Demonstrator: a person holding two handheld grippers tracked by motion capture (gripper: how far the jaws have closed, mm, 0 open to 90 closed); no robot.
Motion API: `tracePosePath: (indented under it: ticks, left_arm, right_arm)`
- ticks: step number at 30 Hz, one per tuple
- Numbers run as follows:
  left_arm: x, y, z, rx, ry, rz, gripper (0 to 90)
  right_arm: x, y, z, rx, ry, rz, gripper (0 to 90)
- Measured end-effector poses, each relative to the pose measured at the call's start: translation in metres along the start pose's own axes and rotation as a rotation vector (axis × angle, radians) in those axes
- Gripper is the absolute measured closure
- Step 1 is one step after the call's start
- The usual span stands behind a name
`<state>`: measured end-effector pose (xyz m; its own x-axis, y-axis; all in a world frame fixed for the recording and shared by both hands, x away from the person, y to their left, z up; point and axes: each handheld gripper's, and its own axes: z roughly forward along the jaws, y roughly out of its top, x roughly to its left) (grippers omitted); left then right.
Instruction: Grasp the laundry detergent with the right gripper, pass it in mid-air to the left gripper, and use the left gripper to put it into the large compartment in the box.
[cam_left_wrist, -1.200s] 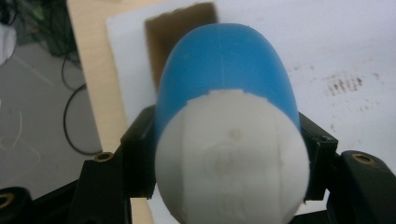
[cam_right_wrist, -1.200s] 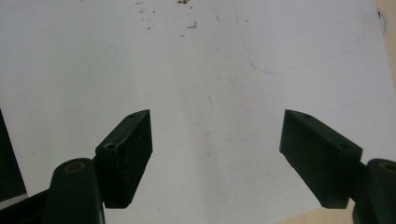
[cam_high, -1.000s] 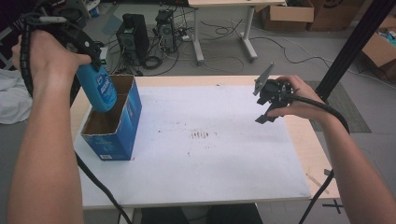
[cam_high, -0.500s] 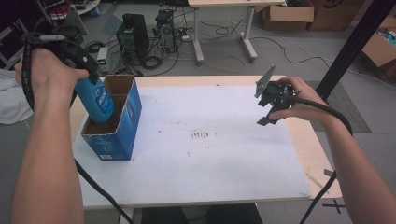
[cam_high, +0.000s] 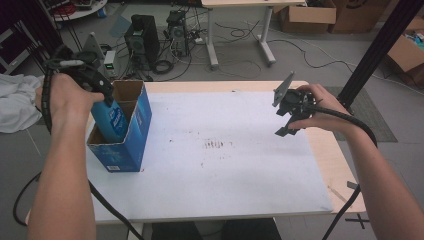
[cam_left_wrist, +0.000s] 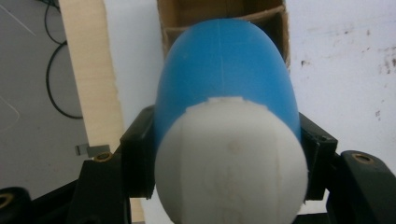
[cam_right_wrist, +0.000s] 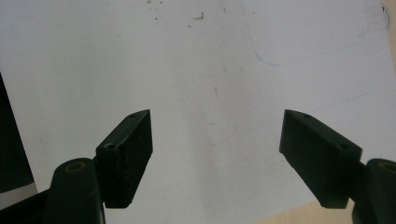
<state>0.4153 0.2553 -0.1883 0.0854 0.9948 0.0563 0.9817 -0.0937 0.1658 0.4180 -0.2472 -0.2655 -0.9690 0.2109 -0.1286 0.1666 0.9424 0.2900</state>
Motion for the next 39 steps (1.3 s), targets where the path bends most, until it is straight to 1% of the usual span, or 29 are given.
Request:
tracePosePath:
  ticks: [1,2,3,4,8,9,10,12,16,17,19,23,25,27,28,33,35,39]
  left_arm:
    - [0.0,0.0,0.008,0.011,0.002,0.004,38.6]
    - [0.0,0.0,0.008,0.011,0.002,0.004,38.6]
    - [-0.001,-0.001,0.016,0.027,0.0,0.004,38.6]
    - [-0.001,-0.001,0.016,0.027,0.0,0.004,38.6]
    - [-0.003,-0.001,0.029,0.049,-0.001,0.01,38.6]
    - [-0.004,-0.001,0.034,0.061,-0.002,0.01,38.6]
    - [-0.004,-0.001,0.034,0.061,-0.002,0.01,38.6]
    - [-0.006,-0.001,0.041,0.073,-0.005,0.011,38.6]
    - [-0.007,-0.002,0.049,0.095,-0.008,0.015,38.6]
    - [-0.007,-0.002,0.049,0.095,-0.008,0.015,38.6]
    - [-0.008,-0.002,0.056,0.101,-0.014,0.011,38.5]
    - [-0.009,-0.002,0.06,0.12,-0.011,0.016,38.6]
    - [-0.01,-0.002,0.065,0.125,-0.006,0.008,38.6]
    - [-0.01,-0.002,0.066,0.128,-0.006,0.008,38.6]
    - [-0.01,-0.002,0.068,0.131,-0.003,0.004,38.6]
    - [-0.011,-0.002,0.072,0.139,0.012,0.009,38.6]
    - [-0.011,-0.003,0.075,0.145,0.009,0.002,38.6]
    - [-0.011,-0.003,0.078,0.15,0.007,0.005,38.5]
  right_arm:
    - [0.0,0.0,0.001,0.002,0.001,0.001,25.6]
    - [0.0,0.0,0.001,0.002,0.001,0.001,25.6]
    - [0.0,-0.001,0.001,0.006,0.002,0.002,25.5]
    - [0.0,-0.001,0.001,0.006,0.002,0.002,25.5]
    - [0.0,-0.002,0.003,0.004,0.004,0.006,25.5]
    - [0.0,-0.002,0.003,0.003,0.006,0.006,25.5]
    - [0.0,-0.002,0.004,0.004,0.006,0.003,25.5]
    - [0.0,-0.002,0.004,0.002,0.008,0.003,25.6]
    - [0.0,-0.002,0.005,0.003,0.01,0.004,25.5]
    - [0.0,-0.002,0.005,0.003,0.01,0.004,25.5]
    - [0.0,-0.002,0.005,0.002,0.009,0.003,25.5]
    - [0.0,-0.002,0.005,-0.005,0.011,0.004,25.5]
    - [0.0,-0.002,0.006,-0.005,0.01,0.002,25.5]
    - [0.001,-0.002,0.006,-0.005,0.011,0.004,25.5]
    - [0.001,-0.003,0.006,-0.006,0.012,0.005,25.6]
    - [0.001,-0.004,0.006,-0.005,0.009,0.006,25.5]
    - [0.001,-0.004,0.007,-0.007,0.012,0.009,25.5]
    - [0.001,-0.004,0.007,-0.012,0.016,0.01,25.5]
